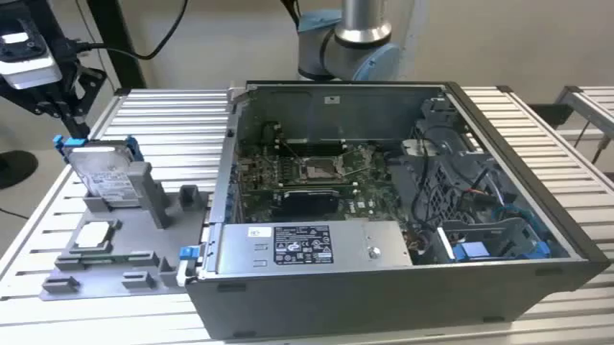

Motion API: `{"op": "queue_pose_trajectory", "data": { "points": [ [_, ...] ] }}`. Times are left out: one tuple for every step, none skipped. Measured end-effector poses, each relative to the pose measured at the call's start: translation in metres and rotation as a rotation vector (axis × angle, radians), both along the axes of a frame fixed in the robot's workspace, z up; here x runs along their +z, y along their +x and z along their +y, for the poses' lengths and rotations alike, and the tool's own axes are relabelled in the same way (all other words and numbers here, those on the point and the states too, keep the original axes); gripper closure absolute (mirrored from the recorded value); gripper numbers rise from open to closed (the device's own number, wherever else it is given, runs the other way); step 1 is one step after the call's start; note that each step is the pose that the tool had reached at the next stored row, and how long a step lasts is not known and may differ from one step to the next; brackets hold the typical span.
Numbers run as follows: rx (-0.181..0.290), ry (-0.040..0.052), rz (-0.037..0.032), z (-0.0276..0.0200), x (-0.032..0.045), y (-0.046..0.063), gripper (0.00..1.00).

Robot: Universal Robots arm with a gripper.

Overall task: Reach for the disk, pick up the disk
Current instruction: 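Reach for the disk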

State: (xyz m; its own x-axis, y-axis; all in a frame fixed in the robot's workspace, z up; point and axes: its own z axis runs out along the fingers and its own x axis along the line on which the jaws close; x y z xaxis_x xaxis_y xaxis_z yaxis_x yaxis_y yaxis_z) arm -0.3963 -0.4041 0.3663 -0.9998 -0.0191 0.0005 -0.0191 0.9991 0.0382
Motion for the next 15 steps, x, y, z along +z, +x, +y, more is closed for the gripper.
{"op": "queue_pose_trajectory", "data": {
  "points": [
    [0.0,0.0,0.0001,0.0,0.0,0.0,1.0],
    [0.0,0.0,0.0,0.0,0.0,0.0,1.0],
    [0.0,0.0,0.0,0.0,0.0,0.0,1.0],
    [0.0,0.0,0.0001,0.0,0.0,0.0,1.0],
    [0.0,0.0,0.0,0.0,0.0,0.0,1.0],
    [0.0,0.0,0.0001,0.0,0.0,0.0,1.0],
    [0.0,0.0,0.0001,0.0,0.0,0.0,1.0],
    [0.0,0.0,0.0001,0.0,0.0,0.0,1.0],
    [0.0,0.0,0.0001,0.0,0.0,0.0,1.0],
    [0.0,0.0,0.0,0.0,0.0,0.0,1.0],
    [0.0,0.0,0.0,0.0,0.0,0.0,1.0],
    [0.0,0.0,0.0001,0.0,0.0,0.0,1.0],
    [0.0,-0.0001,0.0001,0.0,0.0001,0.0,1.0],
    [0.0,-0.0001,0.0002,0.0004,0.0001,0.0,1.0],
    [0.0,-0.0001,0.0001,0.0015,0.0001,-0.0001,1.0]
  ]
}}
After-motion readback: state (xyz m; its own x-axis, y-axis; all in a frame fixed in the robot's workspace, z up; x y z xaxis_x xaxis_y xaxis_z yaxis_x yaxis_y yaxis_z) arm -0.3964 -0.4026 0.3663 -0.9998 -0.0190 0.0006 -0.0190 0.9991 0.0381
